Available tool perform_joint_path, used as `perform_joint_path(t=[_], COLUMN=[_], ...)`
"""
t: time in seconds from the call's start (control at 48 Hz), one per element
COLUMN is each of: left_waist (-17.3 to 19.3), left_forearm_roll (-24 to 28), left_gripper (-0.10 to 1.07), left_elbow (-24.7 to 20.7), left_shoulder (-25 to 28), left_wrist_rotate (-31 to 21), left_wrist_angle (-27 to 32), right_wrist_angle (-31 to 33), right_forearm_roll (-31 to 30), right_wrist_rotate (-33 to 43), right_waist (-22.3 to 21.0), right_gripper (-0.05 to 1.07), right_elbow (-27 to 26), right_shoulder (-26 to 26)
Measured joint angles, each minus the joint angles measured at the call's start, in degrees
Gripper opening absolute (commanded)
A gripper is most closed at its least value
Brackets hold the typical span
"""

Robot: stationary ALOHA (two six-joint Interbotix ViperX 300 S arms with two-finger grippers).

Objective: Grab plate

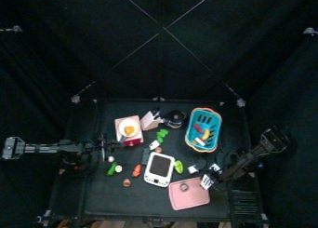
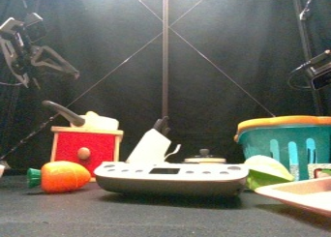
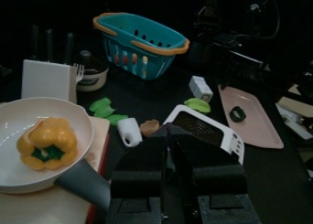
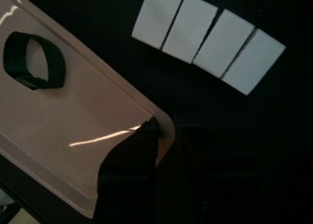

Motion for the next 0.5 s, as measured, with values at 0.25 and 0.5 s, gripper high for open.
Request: perform_joint_path(t=[0.25,0.5], left_waist=[-0.1,0.0], left_forearm_roll=[-0.2,-0.7], left_gripper=[0.48,0.48], left_elbow=[0.1,0.2], left_shoulder=[0.0,0.1], left_wrist_rotate=[0.0,0.0], left_wrist_angle=[0.0,0.0], right_wrist_angle=[1.8,2.0], right_forearm_roll=[-1.9,-2.8], right_wrist_rotate=[0.1,0.2], right_waist=[0.0,-0.1], right_gripper=[0.52,0.52], right_elbow=[0.0,0.0], right_shoulder=[-3.5,-4.8])
